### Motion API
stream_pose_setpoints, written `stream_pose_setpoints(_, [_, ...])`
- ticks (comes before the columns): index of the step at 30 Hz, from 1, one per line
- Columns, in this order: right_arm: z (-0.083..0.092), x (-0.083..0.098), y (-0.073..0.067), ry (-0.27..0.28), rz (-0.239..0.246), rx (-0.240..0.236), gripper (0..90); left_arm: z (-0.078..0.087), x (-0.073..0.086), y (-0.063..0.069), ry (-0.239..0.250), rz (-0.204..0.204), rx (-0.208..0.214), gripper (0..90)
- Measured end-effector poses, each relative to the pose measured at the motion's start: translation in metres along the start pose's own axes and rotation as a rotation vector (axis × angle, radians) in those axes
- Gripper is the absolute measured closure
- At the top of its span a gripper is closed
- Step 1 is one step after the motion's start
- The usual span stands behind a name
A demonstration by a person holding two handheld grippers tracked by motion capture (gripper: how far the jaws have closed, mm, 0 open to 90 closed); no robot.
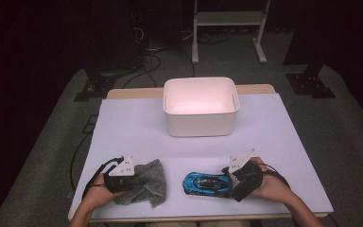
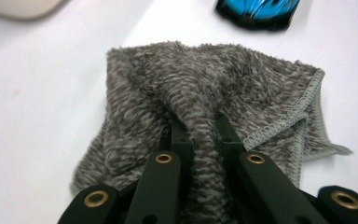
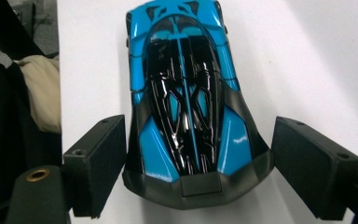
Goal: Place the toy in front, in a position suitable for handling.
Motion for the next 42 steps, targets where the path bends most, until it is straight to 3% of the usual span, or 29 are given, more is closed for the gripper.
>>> stream_pose_setpoints(5, [0.004, 0.001, -0.001, 0.009, 0.0, 0.005, 17.5, 0.001, -0.021, 0.007, 0.039, -0.024, 0.019, 82.6])
stream_pose_setpoints(9, [0.011, 0.006, -0.003, 0.008, -0.004, 0.012, 17.5, -0.007, -0.05, 0.018, 0.082, -0.067, 0.072, 82.5])
stream_pose_setpoints(11, [0.012, 0.007, -0.003, 0.006, -0.009, 0.016, 17.5, -0.01, -0.056, 0.02, 0.081, -0.08, 0.085, 82.4])
stream_pose_setpoints(14, [0.016, 0.012, -0.003, 0.015, -0.017, 0.02, 17.5, -0.024, -0.072, 0.027, 0.079, -0.104, 0.126, 82.4])
stream_pose_setpoints(15, [0.017, 0.013, -0.003, 0.018, -0.015, 0.02, 17.5, -0.036, -0.083, 0.032, 0.083, -0.12, 0.155, 82.3])
stream_pose_setpoints(17, [0.016, 0.013, -0.004, 0.02, -0.016, 0.021, 17.5, -0.042, -0.088, 0.034, 0.084, -0.133, 0.167, 82.3])
stream_pose_setpoints(19, [0.012, 0.017, -0.006, -0.001, 0.005, 0.029, 17.5, -0.057, -0.099, 0.04, 0.087, -0.15, 0.194, 82.2])
stream_pose_setpoints(23, [0.01, 0.02, -0.006, -0.001, -0.005, 0.021, 17.6, -0.087, -0.119, 0.054, 0.06, -0.205, 0.244, 82.2])
stream_pose_setpoints(29, [0.008, 0.022, -0.005, 0.003, -0.013, 0.015, 17.6, -0.111, -0.144, 0.066, 0.067, -0.241, 0.29, 82.1])
stream_pose_setpoints(37, [0.006, 0.02, -0.005, 0.015, -0.017, 0.013, 19.9, -0.134, -0.158, 0.076, 0.034, -0.27, 0.299, 81.7])
stream_pose_setpoints(42, [0.003, 0.019, -0.004, 0.016, -0.023, 0.021, 21.5, -0.134, -0.155, 0.075, 0.011, -0.281, 0.296, 81.7])
Point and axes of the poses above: each handheld gripper's, and its own axes: z roughly backward along the jaws, x roughly out of its underside, y roughly to its right, the point moved 7 cm from there along -z, roughly forward along the jaws, and after that the axes turned 1 degree about z, right-handed, at the moved point
